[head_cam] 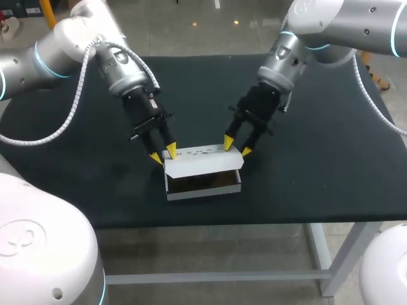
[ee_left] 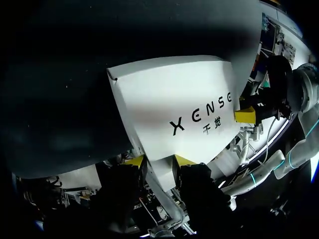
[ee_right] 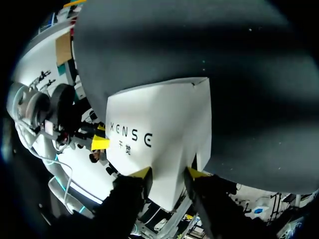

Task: Assemble the packaging by folding the flat box into shape, placing the metal phone stand inside, and closing the box properly

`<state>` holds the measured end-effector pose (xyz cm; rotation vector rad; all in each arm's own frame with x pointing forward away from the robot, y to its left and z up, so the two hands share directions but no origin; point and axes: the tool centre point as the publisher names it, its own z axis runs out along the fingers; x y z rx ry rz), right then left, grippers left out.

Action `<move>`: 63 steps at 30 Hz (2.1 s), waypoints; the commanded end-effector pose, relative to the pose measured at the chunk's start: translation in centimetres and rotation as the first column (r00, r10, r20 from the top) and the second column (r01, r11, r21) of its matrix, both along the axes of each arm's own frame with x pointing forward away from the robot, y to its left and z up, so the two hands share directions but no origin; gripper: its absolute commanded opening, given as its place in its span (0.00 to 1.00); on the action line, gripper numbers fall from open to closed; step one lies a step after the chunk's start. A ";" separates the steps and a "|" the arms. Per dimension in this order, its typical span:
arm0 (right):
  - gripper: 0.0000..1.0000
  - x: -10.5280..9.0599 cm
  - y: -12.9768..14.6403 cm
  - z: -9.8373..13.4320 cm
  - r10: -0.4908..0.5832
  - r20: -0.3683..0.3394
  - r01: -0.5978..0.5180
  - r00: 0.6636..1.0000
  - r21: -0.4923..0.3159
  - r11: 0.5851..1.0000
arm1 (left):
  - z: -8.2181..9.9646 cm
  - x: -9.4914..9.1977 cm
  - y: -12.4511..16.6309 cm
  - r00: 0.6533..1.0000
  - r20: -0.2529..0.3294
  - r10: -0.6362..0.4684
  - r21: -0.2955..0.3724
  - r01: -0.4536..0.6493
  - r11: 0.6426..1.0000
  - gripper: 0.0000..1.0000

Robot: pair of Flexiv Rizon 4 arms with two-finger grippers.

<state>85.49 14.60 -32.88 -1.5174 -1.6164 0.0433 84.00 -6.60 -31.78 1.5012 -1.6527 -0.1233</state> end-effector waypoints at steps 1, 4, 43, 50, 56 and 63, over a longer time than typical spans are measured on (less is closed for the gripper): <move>0.46 0.2 0.7 0.1 0.007 -0.011 -0.007 1.000 0.000 1.000 | -0.1 0.4 -0.6 1.000 -0.018 -0.011 0.002 0.011 1.000 0.36; 0.46 0.2 0.7 0.1 0.004 -0.014 -0.004 1.000 -0.001 1.000 | 0.0 0.4 -0.6 1.000 -0.022 -0.011 0.005 0.011 1.000 0.36; 0.45 1.2 1.4 0.9 -0.003 -0.065 0.002 0.998 -0.006 1.000 | 0.4 1.9 -0.7 0.991 -0.127 -0.042 -0.010 0.041 0.999 0.33; 0.46 1.4 1.6 0.7 0.001 -0.070 -0.002 0.998 -0.009 1.000 | 0.5 2.2 -0.7 0.989 -0.143 -0.032 -0.018 0.030 0.999 0.34; 0.46 1.5 1.7 0.8 0.001 -0.073 -0.002 0.997 -0.012 1.000 | 0.7 2.6 -0.7 0.987 -0.157 -0.023 -0.037 0.017 0.999 0.36; 0.45 1.7 1.8 0.9 0.002 -0.075 -0.003 0.997 -0.014 1.000 | 0.9 3.0 -0.8 0.985 -0.174 -0.021 -0.047 0.013 0.999 0.35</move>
